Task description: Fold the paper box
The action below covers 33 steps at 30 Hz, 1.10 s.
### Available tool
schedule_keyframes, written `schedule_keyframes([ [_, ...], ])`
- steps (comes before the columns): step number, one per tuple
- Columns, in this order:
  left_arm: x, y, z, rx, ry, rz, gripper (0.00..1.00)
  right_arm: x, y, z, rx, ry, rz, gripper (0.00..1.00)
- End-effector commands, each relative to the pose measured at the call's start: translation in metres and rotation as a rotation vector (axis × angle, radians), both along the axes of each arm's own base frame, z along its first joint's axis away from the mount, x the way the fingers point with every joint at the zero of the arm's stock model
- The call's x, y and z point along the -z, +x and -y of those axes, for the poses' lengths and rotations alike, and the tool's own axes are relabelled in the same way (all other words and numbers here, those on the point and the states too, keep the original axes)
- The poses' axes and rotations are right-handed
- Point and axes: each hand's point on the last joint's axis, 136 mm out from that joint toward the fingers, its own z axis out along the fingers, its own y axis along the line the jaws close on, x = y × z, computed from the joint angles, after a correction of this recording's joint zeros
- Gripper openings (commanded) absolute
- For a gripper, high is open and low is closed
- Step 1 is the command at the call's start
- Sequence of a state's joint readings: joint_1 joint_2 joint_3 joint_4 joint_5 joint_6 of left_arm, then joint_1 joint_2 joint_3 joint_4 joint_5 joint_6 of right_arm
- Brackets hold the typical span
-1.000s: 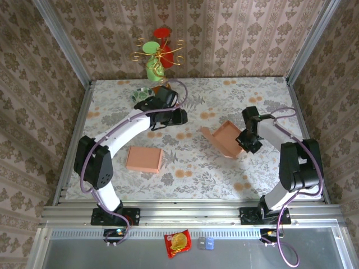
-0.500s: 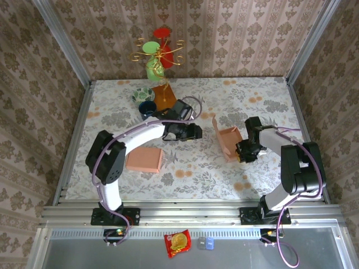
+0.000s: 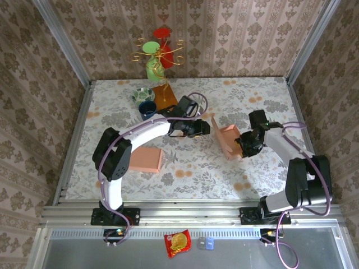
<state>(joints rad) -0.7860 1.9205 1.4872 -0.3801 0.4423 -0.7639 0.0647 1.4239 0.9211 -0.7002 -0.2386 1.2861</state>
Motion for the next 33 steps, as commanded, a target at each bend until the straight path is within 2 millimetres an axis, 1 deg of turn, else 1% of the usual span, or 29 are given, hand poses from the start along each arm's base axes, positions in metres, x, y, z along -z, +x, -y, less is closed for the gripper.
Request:
schedule_keyframes([
  [1,-0.004,0.000,0.009,0.012,-0.019,-0.004,0.39,-0.040,0.004,0.011,-0.146,-0.094,0.115,0.48],
  [4,-0.003,0.000,0.009,0.014,-0.015,-0.005,0.39,-0.064,0.016,0.019,-0.343,-0.200,0.224,0.52],
  [6,-0.004,0.000,0.010,0.018,-0.015,-0.003,0.39,-0.070,0.019,0.029,-0.482,-0.296,0.240,0.55],
  [7,-0.004,-0.001,0.011,0.021,-0.016,-0.002,0.39,-0.068,0.019,0.035,-0.534,-0.324,0.234,0.56],
  [9,-0.005,-0.001,0.012,0.026,-0.016,-0.001,0.39,-0.059,0.018,0.044,-0.625,-0.349,0.205,0.54],
  [10,-0.005,-0.001,0.012,0.028,-0.017,-0.001,0.39,-0.047,0.019,0.048,-0.669,-0.342,0.179,0.54],
  [12,-0.004,-0.002,0.013,0.032,-0.015,-0.003,0.39,-0.036,0.020,0.053,-0.728,-0.347,0.159,0.53],
  [15,-0.006,-0.002,0.016,0.036,-0.018,-0.001,0.39,-0.019,0.024,0.053,-0.793,-0.341,0.140,0.54],
  [17,-0.006,-0.003,0.017,0.038,-0.018,0.000,0.39,-0.008,0.027,0.053,-0.808,-0.332,0.113,0.53],
  [19,-0.006,-0.004,0.018,0.039,-0.016,-0.001,0.39,0.001,0.032,0.050,-0.818,-0.302,0.102,0.52],
  [21,-0.005,-0.005,0.018,0.041,-0.014,-0.002,0.39,0.007,0.038,0.047,-0.814,-0.282,0.102,0.52],
  [25,-0.003,-0.008,0.019,0.047,-0.009,-0.006,0.39,0.018,0.052,0.050,-0.809,-0.285,0.079,0.50],
  [29,-0.002,-0.010,0.020,0.050,-0.005,-0.008,0.39,0.025,0.070,0.044,-0.828,-0.262,0.094,0.45],
  [33,-0.003,-0.009,0.020,0.049,0.000,-0.006,0.39,0.032,0.079,0.038,-0.849,-0.241,0.084,0.43],
])
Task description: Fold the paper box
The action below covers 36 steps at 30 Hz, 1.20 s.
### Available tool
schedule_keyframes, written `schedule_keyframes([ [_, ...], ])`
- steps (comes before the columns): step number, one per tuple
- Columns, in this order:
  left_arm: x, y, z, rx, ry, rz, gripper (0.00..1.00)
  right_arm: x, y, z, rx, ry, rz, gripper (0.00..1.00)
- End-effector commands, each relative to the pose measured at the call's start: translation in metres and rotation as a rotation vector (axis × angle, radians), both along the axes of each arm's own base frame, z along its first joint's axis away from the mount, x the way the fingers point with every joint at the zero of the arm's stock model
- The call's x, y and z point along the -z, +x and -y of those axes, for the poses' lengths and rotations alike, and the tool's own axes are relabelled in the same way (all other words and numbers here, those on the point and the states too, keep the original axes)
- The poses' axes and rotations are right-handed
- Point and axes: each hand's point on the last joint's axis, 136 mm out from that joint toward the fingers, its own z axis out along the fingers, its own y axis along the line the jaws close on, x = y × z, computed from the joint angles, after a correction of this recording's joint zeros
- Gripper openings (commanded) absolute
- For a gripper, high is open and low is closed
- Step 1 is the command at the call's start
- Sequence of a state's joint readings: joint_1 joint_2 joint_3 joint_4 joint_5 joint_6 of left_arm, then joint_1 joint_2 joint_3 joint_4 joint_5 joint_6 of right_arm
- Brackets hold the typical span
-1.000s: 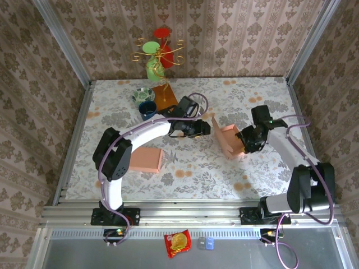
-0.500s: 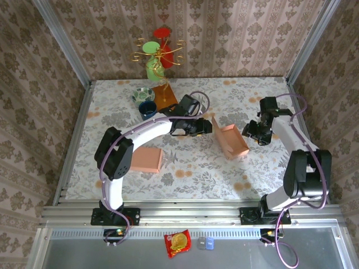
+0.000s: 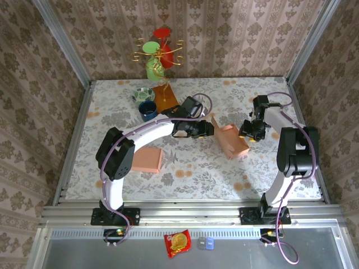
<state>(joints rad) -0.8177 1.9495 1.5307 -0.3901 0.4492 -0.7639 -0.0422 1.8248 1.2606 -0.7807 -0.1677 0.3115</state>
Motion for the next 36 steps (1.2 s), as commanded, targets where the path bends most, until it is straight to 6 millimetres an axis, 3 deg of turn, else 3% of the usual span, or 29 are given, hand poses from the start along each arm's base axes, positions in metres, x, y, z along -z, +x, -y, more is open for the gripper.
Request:
schedule_keyframes([
  [1,-0.001,-0.002,0.004,0.016,0.007,-0.004,0.39,0.004,0.009,-0.009,-0.040,0.022,-0.001,0.42],
  [8,0.000,0.000,0.003,0.018,0.018,-0.007,0.39,0.009,0.011,-0.015,-0.036,0.024,0.002,0.40],
  [14,0.002,0.000,0.003,0.021,0.024,-0.013,0.39,-0.007,0.009,-0.017,-0.056,0.009,0.071,0.48],
  [17,0.003,0.001,0.003,0.022,0.024,-0.016,0.39,-0.002,0.006,-0.018,-0.077,-0.005,0.056,0.50],
  [21,0.002,0.001,0.004,0.023,0.025,-0.016,0.39,0.012,0.005,-0.019,-0.071,-0.003,0.011,0.44],
  [27,0.000,0.003,-0.003,0.016,0.037,-0.001,0.39,0.016,0.003,-0.019,-0.043,-0.020,-0.010,0.30],
  [32,-0.003,0.009,-0.022,-0.024,0.057,0.018,0.39,0.012,-0.008,-0.013,0.082,-0.035,-0.009,0.15],
  [36,-0.004,0.014,-0.041,-0.068,0.074,0.034,0.39,0.008,-0.022,-0.010,0.243,-0.050,-0.004,0.11],
])
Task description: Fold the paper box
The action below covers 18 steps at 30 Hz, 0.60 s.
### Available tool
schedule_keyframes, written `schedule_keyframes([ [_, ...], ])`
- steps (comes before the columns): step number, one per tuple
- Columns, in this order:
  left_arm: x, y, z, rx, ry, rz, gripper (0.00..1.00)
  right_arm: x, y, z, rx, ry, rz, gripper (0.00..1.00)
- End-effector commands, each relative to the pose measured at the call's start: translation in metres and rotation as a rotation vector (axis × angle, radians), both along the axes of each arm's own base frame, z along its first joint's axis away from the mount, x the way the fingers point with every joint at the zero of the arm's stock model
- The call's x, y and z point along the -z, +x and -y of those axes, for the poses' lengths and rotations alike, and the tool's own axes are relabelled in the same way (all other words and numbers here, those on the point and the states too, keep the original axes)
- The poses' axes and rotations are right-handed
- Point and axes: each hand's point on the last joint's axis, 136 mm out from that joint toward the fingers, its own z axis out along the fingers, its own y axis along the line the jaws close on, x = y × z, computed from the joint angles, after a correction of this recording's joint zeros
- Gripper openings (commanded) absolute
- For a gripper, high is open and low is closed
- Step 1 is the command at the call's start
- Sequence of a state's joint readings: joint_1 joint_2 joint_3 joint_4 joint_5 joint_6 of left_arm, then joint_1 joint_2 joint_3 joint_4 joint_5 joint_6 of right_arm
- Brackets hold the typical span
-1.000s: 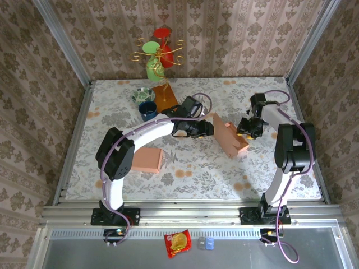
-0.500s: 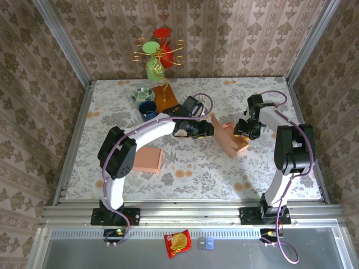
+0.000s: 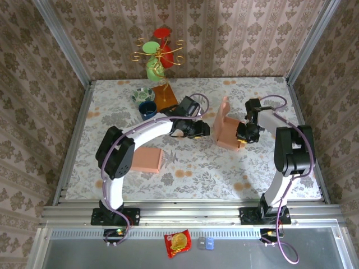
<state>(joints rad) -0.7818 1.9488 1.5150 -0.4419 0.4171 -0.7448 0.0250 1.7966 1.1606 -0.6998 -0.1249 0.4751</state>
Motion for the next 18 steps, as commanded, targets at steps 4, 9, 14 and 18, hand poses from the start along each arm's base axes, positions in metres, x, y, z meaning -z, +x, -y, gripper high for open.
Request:
schedule_keyframes([
  [4,-0.017,0.008,-0.037,-0.067,0.021,0.053,0.39,-0.014,-0.030,0.000,0.383,-0.030,0.016,0.08],
  [9,-0.017,0.004,-0.043,-0.071,0.023,0.047,0.39,-0.018,-0.063,-0.021,0.716,-0.033,-0.010,0.03],
  [14,-0.018,-0.008,-0.041,-0.049,0.023,0.028,0.40,-0.011,-0.075,-0.055,0.958,0.074,-0.026,0.06],
  [18,-0.014,-0.023,-0.038,-0.016,0.035,-0.002,0.41,-0.011,-0.070,-0.075,0.957,0.117,-0.074,0.13],
])
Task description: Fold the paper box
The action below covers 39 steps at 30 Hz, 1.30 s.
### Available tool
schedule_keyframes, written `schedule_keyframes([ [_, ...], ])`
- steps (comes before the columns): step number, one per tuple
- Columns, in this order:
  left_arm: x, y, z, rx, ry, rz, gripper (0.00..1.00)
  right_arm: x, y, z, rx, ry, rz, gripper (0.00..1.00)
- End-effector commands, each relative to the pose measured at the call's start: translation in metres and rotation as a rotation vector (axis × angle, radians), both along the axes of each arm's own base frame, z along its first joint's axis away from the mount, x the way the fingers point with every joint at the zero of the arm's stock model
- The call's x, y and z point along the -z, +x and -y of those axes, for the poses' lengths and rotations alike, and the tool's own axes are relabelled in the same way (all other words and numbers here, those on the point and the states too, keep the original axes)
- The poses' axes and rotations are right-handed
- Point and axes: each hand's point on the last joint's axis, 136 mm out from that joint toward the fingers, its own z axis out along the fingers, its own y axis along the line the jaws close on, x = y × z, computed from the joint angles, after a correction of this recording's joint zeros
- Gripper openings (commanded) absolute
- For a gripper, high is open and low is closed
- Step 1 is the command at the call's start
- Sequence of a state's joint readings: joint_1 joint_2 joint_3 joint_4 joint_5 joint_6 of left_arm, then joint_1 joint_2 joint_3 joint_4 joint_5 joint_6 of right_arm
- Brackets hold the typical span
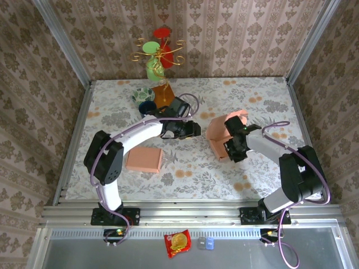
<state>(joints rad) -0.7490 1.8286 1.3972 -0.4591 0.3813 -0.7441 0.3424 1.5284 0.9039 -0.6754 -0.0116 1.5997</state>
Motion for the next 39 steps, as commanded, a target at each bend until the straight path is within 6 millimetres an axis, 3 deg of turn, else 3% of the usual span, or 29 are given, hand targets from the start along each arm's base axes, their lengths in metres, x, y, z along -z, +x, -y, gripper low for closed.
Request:
schedule_keyframes([
  [1,-0.006,-0.021,-0.001,0.044,0.008,-0.019,0.41,-0.001,0.008,-0.011,0.149,0.049,-0.009,0.15],
  [8,0.004,-0.054,0.018,0.150,0.041,-0.050,0.45,0.003,0.008,-0.020,0.148,0.094,0.000,0.27],
  [12,0.018,-0.069,0.028,0.185,0.077,-0.070,0.47,-0.008,0.014,-0.018,0.104,0.079,0.038,0.37],
  [18,0.027,-0.065,0.047,0.142,0.035,-0.105,0.48,-0.028,0.016,-0.013,0.036,0.049,0.092,0.46],
  [28,0.047,-0.053,0.069,0.051,0.007,-0.094,0.46,-0.064,0.021,0.001,-0.136,0.043,0.245,0.49],
  [39,0.065,-0.042,0.071,-0.038,-0.068,-0.051,0.41,-0.081,0.020,0.002,-0.316,0.154,0.419,0.48],
])
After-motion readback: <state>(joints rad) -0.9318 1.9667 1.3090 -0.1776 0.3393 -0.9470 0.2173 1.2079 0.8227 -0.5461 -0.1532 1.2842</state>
